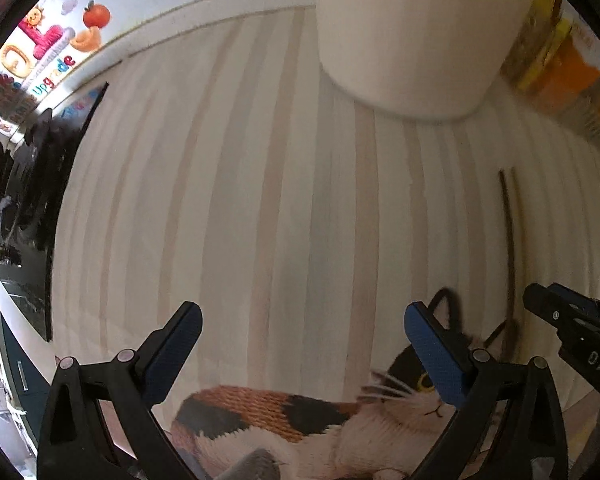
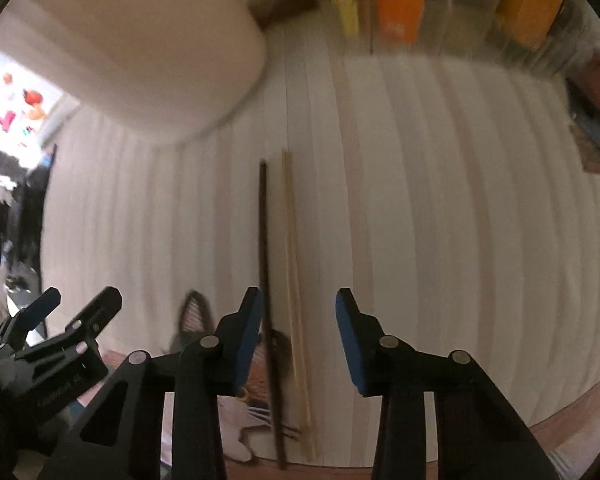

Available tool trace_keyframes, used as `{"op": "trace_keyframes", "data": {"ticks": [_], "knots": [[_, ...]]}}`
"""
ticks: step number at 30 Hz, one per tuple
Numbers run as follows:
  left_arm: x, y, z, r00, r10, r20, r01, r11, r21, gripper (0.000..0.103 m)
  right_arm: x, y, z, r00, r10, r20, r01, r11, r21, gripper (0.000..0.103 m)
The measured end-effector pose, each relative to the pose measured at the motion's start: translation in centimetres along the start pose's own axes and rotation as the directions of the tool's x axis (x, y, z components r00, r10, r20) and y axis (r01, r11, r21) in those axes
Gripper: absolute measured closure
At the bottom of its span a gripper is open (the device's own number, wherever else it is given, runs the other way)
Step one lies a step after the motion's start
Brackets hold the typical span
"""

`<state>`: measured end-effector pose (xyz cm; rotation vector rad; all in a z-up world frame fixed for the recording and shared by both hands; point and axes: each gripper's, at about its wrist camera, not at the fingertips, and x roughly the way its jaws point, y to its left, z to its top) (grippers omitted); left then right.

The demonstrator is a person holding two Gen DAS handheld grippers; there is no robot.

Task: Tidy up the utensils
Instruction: 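Grasp a dark chopstick with the left tool while the right tool grasps a light wooden chopstick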

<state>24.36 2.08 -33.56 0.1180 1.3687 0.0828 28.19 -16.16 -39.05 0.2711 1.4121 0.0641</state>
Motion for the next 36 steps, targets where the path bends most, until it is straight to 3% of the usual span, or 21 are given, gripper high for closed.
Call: {"op": "trace_keyframes", "data": {"ticks": [5,6,11,15,20,26,28,31,32,34,36], "knots": [[0.6,-0.8,-0.5,1.0,0.006,-0.01,-0.006,1.0,0.027,0.0,1.8,1.1,-1.0,0.995,-0.095,-0.006,0.094,0.993,-0.069,0.086],[0.6,-1.1,-0.6,1.0,0.008,-0.009,-0.007,0.999,0.037,0.0,1.9,1.2,-1.2,0.994,-0.107,-0.001,0.107,0.992,-0.074,0.096],[-0.7,-3.3,-1.3,1.0,-0.012,0.022,0.01,0.996,0.083,0.0,1.9,-0.5,-2.3,0.987,-0.164,-0.001,0.163,0.985,-0.062,0.096],[-1.9,-6.1,-1.5,0.998,-0.043,0.05,0.036,0.99,0.135,0.0,1.3,-4.0,-3.6,0.983,-0.185,-0.015,0.185,0.983,-0.009,0.096],[-2.4,-9.9,-1.7,0.992,-0.121,0.033,0.113,0.975,0.19,0.003,0.3,-8.1,-5.4,0.976,-0.216,-0.022,0.217,0.975,0.037,0.096],[-2.3,-13.3,-2.1,0.987,-0.162,0.0,0.157,0.96,0.23,0.02,0.0,-11.7,-6.7,0.976,-0.216,-0.037,0.218,0.971,0.098,0.096],[-2.0,-14.1,-2.2,0.988,-0.155,-0.011,0.153,0.958,0.242,0.029,0.4,-12.2,-6.9,0.976,-0.213,-0.044,0.217,0.97,0.111,0.096],[-1.4,-14.9,-2.0,0.99,-0.141,-0.022,0.142,0.958,0.25,0.033,0.6,-13.1,-6.6,0.978,-0.204,-0.043,0.208,0.97,0.123,0.096],[-1.2,-15.2,-1.9,0.99,-0.138,-0.025,0.14,0.957,0.254,0.039,0.7,-13.1,-5.7,0.978,-0.205,-0.044,0.209,0.97,0.124,0.096],[-0.6,-15.7,-2.0,0.992,-0.117,-0.039,0.123,0.954,0.273,0.068,0.9,-12.8,-4.4,0.977,-0.206,-0.046,0.211,0.97,0.125,0.096],[-0.2,-15.6,-1.6,0.992,-0.125,-0.031,0.129,0.952,0.278,0.078,1.0,-13.0,-4.3,0.977,-0.208,-0.046,0.212,0.969,0.126,0.096]]}}
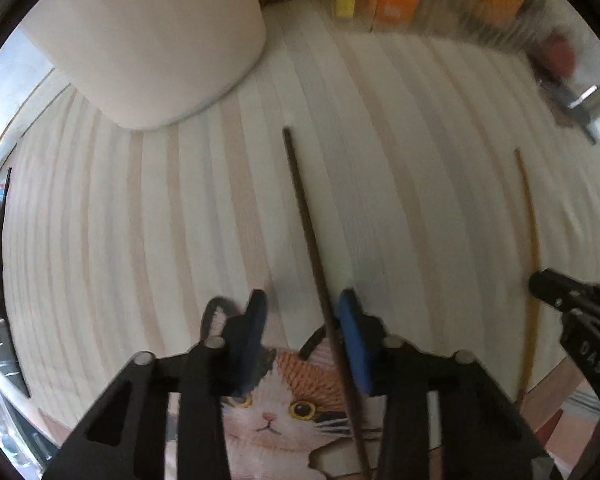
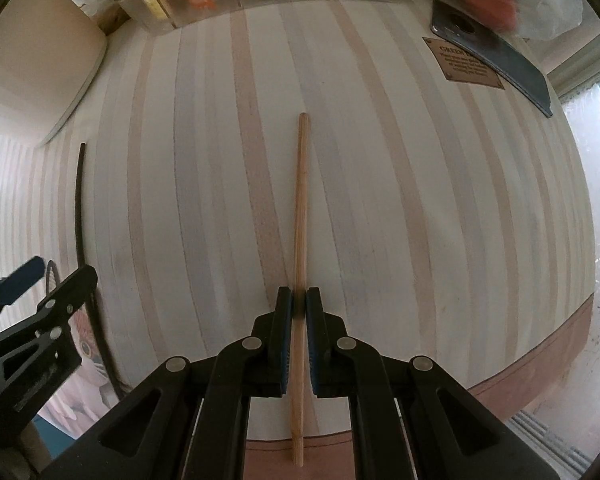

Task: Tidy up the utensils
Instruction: 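Grasp a dark chopstick with the left tool while the right tool grasps a light wooden chopstick, then lift both chopsticks and lower them into the cream holder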

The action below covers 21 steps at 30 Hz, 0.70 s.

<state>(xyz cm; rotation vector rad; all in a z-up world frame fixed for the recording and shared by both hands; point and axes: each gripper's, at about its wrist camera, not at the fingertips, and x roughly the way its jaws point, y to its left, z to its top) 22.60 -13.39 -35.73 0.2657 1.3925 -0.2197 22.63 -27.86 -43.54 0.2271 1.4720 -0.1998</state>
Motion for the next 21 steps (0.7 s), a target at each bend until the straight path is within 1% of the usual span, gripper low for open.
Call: {"op": "trace_keyframes", "data": {"ticks": [1,2,3,6,9,10,14,18,19,21], "knots": [[0.0,-0.1,0.0,1.0,0.001,0.004,-0.001,1.0,0.009,0.087,-0.3,0.2,0.0,1.0,0.0,0.0,0.0,1.0,0.001,0.095],[-0.1,-0.1,-0.2,1.0,0.006,0.007,-0.007,1.0,0.014,0.094,-0.3,0.3,0.1,1.0,0.0,0.0,0.0,1.0,0.003,0.095],[-0.1,0.0,-0.2,1.0,0.012,0.006,-0.012,1.0,0.017,0.098,-0.4,0.3,-0.4,1.0,-0.001,0.0,0.001,1.0,0.003,0.095],[0.0,0.6,-0.3,1.0,0.027,0.01,-0.027,1.0,0.006,0.099,-0.4,0.8,-0.8,1.0,-0.014,-0.003,0.014,1.0,-0.004,0.095],[0.3,2.5,-0.8,0.999,0.034,0.003,-0.033,0.999,-0.026,0.1,-0.5,1.5,-0.6,1.0,-0.02,-0.004,0.02,1.0,-0.014,0.095],[0.4,3.3,-1.0,0.999,0.036,-0.001,-0.036,0.998,-0.046,0.1,-1.1,2.0,-0.4,1.0,-0.019,-0.006,0.019,1.0,-0.017,0.095],[0.5,6.3,-2.2,0.999,0.042,-0.026,-0.045,0.992,-0.115,0.1,-0.8,4.1,-0.4,1.0,0.019,-0.007,-0.019,0.999,-0.042,0.096],[0.6,8.4,-3.2,0.998,0.049,-0.04,-0.054,0.989,-0.138,0.1,-0.8,7.9,-0.4,0.997,0.072,-0.014,-0.073,0.992,-0.106,0.096],[0.4,9.0,-3.5,0.998,0.045,-0.041,-0.05,0.989,-0.142,0.099,-0.7,8.6,-0.5,0.997,0.08,-0.018,-0.082,0.989,-0.122,0.096],[0.3,9.7,-2.9,0.999,0.019,-0.048,-0.027,0.988,-0.154,0.099,-0.5,10.5,-0.7,0.996,0.088,-0.029,-0.092,0.983,-0.162,0.096]]}}
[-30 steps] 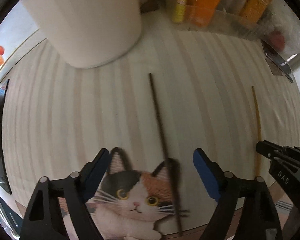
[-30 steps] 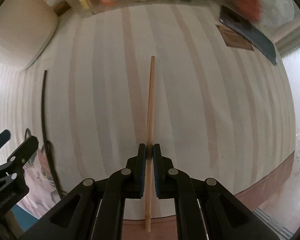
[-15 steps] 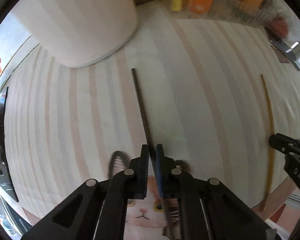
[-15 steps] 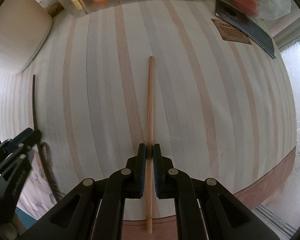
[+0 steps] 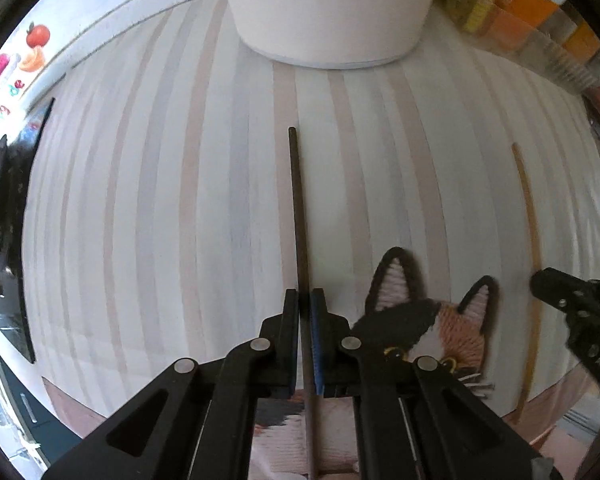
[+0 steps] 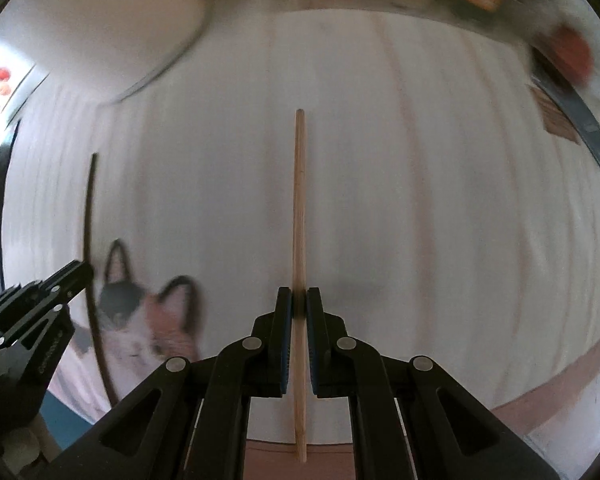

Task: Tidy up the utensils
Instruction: 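Lift both chopsticks and lower them into the cream holder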

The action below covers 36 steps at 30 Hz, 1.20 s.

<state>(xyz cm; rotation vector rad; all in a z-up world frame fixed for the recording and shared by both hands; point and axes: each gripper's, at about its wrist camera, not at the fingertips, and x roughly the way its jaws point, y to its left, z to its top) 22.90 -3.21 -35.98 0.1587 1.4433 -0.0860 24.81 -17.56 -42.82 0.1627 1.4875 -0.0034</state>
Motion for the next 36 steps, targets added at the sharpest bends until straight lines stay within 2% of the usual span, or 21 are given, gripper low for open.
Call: {"op": "trace_keyframes", "data": {"ticks": [5,12,17,21,28,36], "knots": [[0.0,1.6,0.9,1.0,-0.029,-0.012,0.029,1.0,-0.008,0.099,0.4,2.4,0.7,0.999,-0.051,-0.011,0.05,0.997,-0.065,0.095],[0.4,5.6,2.3,0.998,-0.052,-0.02,0.052,0.999,-0.004,0.098,0.6,2.2,3.1,0.998,-0.049,-0.042,0.047,0.998,-0.038,0.095],[0.2,5.5,3.1,0.998,-0.056,-0.017,0.056,0.998,-0.04,0.099,1.3,3.1,3.7,0.996,-0.083,-0.025,0.082,0.995,-0.049,0.095],[0.1,5.7,3.0,0.998,-0.061,-0.018,0.06,0.997,-0.039,0.099,1.3,4.3,4.1,0.998,-0.019,-0.053,0.016,0.998,-0.06,0.095],[0.2,6.0,3.6,0.999,-0.047,-0.014,0.046,0.998,-0.037,0.098,1.5,5.1,5.3,0.996,-0.037,-0.078,0.031,0.996,-0.08,0.095],[0.0,4.6,3.5,1.0,-0.022,-0.004,0.022,0.999,-0.028,0.099,1.1,6.7,5.7,0.993,-0.096,-0.069,0.089,0.991,-0.102,0.095]]}}
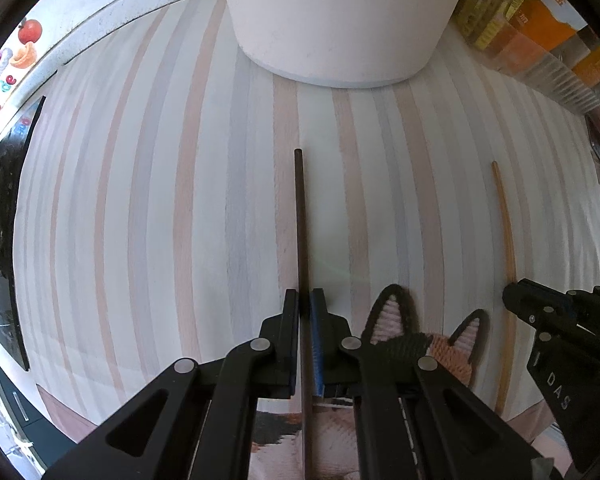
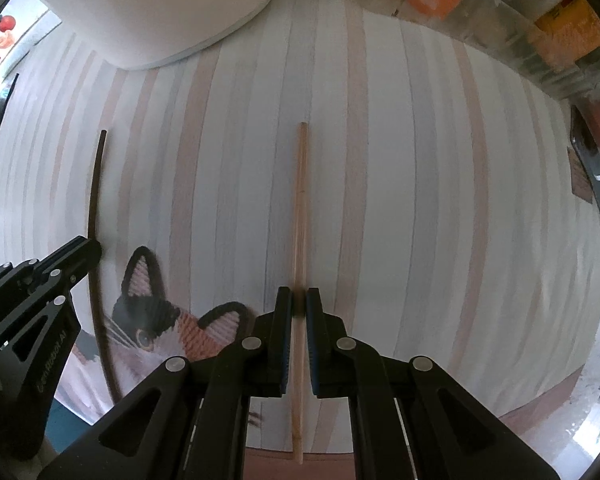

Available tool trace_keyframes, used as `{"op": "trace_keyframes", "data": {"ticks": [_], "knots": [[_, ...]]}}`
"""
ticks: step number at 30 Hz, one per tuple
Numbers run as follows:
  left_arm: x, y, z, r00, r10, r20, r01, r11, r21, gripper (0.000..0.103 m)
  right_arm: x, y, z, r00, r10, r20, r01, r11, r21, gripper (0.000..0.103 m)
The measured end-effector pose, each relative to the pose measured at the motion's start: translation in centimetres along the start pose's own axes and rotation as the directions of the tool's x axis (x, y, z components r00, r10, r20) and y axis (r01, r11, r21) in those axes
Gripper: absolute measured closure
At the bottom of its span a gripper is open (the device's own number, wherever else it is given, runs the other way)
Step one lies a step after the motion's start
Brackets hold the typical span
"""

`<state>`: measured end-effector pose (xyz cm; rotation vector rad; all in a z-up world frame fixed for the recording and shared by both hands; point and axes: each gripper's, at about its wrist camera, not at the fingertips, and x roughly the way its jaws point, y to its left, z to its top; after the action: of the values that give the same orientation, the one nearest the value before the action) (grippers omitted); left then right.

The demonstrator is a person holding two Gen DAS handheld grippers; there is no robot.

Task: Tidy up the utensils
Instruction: 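Lift both chopsticks and lower them into the cream holder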

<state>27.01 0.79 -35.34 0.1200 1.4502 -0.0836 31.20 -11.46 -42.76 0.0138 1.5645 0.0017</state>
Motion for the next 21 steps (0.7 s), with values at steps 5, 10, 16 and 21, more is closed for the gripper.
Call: {"op": "trace_keyframes", "data": {"ticks": [5,10,16,21], "knots": [[0.0,-0.7,-0.4,1.0,0.008,0.006,-0.008,1.0,-0.01,0.1,0.6,1.2,-0.2,1.0,-0.016,0.015,0.016,1.0,-0.005,0.095],[0.4,-1.2,-0.6,1.0,0.008,0.005,-0.008,1.0,-0.012,0.1,0.8,1.6,-1.1,0.999,-0.005,0.032,0.005,1.0,-0.003,0.096],[-0.6,-1.2,-0.8,1.0,0.012,0.016,-0.011,1.0,-0.009,0.1,-0.4,-0.4,-2.1,0.999,0.029,0.039,-0.029,1.0,-0.005,0.096],[-3.1,-1.7,-1.1,0.998,-0.01,0.06,0.01,1.0,0.0,0.1,-2.4,-1.7,-2.4,0.995,0.06,0.078,-0.06,0.998,-0.012,0.096]]}}
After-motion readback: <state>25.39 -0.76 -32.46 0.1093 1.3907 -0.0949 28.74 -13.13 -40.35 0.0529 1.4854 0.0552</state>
